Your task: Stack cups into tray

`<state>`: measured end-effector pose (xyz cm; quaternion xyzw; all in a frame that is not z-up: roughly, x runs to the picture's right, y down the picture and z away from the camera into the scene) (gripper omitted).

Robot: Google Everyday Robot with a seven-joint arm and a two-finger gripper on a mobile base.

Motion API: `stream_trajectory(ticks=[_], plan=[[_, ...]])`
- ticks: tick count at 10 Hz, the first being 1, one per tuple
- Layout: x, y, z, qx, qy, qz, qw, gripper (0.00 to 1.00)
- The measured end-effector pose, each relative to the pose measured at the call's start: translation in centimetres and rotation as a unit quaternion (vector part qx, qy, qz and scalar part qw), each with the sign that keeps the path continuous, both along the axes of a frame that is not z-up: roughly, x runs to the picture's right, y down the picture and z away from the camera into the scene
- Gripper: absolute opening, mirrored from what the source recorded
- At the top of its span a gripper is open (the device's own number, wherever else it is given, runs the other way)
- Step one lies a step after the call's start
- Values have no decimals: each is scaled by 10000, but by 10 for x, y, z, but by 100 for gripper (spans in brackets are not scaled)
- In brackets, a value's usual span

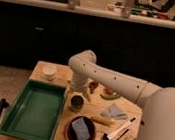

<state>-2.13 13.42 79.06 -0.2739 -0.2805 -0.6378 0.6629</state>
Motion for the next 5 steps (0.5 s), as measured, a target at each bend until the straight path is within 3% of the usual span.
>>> stream_trajectory(ticks=[5], plan=[[-1,7,1,347,204,-120,9991,80]])
